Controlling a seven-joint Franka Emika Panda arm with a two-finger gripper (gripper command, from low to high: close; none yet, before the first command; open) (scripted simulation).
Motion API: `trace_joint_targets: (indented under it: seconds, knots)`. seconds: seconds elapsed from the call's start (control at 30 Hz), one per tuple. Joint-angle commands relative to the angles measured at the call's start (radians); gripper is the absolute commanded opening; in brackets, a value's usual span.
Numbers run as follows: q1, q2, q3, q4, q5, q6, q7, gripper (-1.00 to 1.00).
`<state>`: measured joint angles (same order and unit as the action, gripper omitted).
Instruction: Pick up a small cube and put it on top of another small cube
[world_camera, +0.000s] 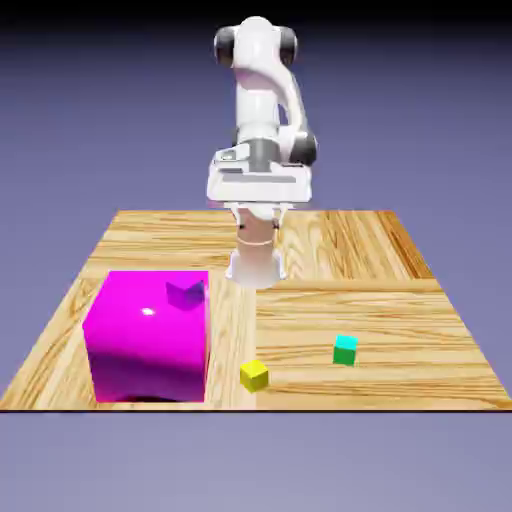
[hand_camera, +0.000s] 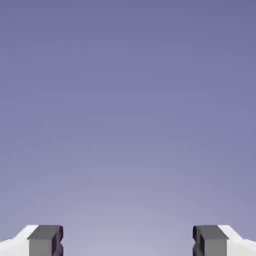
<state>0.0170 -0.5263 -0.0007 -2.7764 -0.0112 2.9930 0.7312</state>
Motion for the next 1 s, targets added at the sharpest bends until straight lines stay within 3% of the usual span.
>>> trace_joint_targets:
  seconds: [0.0,0.97]
  knots:
    - [0.004,0.036,-0.001,0.028,-0.009,-0.037,-0.008,0.0]
    - [0.125,1.087,-0.017,0.837,-0.277,-1.094,-0.245,0.0]
